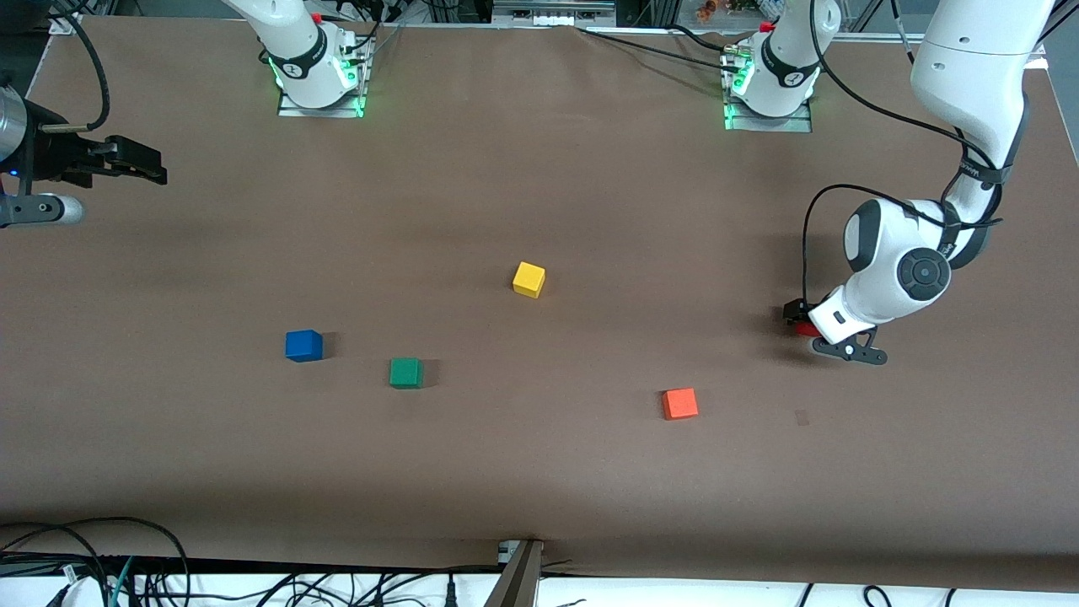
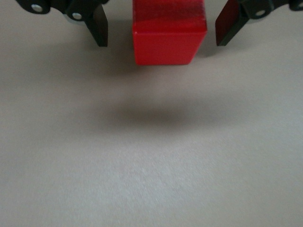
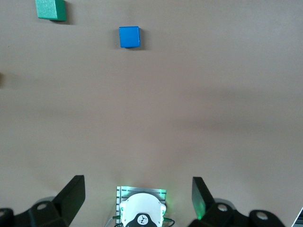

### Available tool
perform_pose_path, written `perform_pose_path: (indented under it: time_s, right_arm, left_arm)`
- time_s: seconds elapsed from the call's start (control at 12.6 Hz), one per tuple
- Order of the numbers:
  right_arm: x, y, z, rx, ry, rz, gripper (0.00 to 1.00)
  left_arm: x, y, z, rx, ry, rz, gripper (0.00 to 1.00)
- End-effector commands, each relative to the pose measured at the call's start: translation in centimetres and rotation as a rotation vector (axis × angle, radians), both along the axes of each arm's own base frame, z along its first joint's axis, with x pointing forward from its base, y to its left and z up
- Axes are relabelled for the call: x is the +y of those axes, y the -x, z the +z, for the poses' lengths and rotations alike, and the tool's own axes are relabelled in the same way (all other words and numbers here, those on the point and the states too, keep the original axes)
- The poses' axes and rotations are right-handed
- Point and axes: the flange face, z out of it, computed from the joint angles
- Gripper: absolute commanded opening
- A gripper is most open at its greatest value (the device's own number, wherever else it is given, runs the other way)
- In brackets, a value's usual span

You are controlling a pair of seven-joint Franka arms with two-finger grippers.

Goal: Pass red block to right arm, stack on blue
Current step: 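Reach the left gripper down to the red cube and grasp it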

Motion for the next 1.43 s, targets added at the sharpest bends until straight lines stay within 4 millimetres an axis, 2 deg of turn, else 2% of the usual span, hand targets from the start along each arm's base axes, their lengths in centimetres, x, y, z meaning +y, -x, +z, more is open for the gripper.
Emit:
perform_pose_path:
  time_s: [0.0,0.08,0.16,0.24,0.32,0.4,0.56,0.63,0.79,1.03,1.19,1.27,1.35]
  right_arm:
    - [0.3,-0.5,-0.1,0.004,-0.005,0.0,1.0]
    - [0.5,-0.5,-0.2,0.002,-0.005,0.003,1.0]
    - [0.5,-0.6,-0.2,-0.002,-0.005,0.003,1.0]
    - [0.5,-0.6,-0.3,-0.001,-0.004,0.003,1.0]
    - [0.5,-0.7,-0.4,0.002,-0.004,0.003,1.0]
    - [0.5,-0.8,-0.5,0.004,-0.004,0.003,1.0]
    - [0.4,-0.9,-0.9,0.008,-0.01,0.002,1.0]
    - [0.3,-1.4,-1.8,0.027,-0.013,0.006,1.0]
    - [0.3,-1.8,-2.7,0.042,-0.016,0.006,1.0]
    - [1.2,-2.2,-3.8,0.062,-0.091,0.003,1.0]
    - [1.8,-2.5,-4.4,0.075,-0.148,0.0,1.0]
    - [2.0,-2.7,-4.8,0.08,-0.154,0.001,1.0]
    - [2.4,-3.0,-5.6,0.095,-0.172,0.001,1.0]
  left_arm:
    - [0.6,0.5,-0.1,0.02,-0.006,-0.066,0.77]
    - [0.8,0.7,-0.2,0.048,-0.006,-0.071,0.5]
    - [0.8,1.0,-0.1,0.09,-0.006,-0.087,0.28]
    - [0.4,0.9,0.5,0.109,-0.002,-0.139,0.16]
    - [0.1,0.1,1.1,0.093,0.003,-0.201,0.1]
    - [0.1,-0.7,1.9,0.075,0.012,-0.27,0.08]
    - [-0.9,-2.5,3.6,0.038,0.042,-0.551,0.08]
    - [-0.2,-3.6,4.7,0.009,0.057,-0.626,0.08]
    - [-0.5,-4.3,5.5,-0.027,0.114,-0.72,0.08]
    - [-2.0,-4.9,6.3,-0.105,0.238,-0.79,0.07]
    - [-5.1,-6.1,7.6,-0.215,0.37,-0.867,0.07]
    - [-6.3,-6.4,7.3,-0.251,0.436,-0.898,0.08]
    - [-8.4,-6.9,7.3,-0.299,0.511,-0.925,0.08]
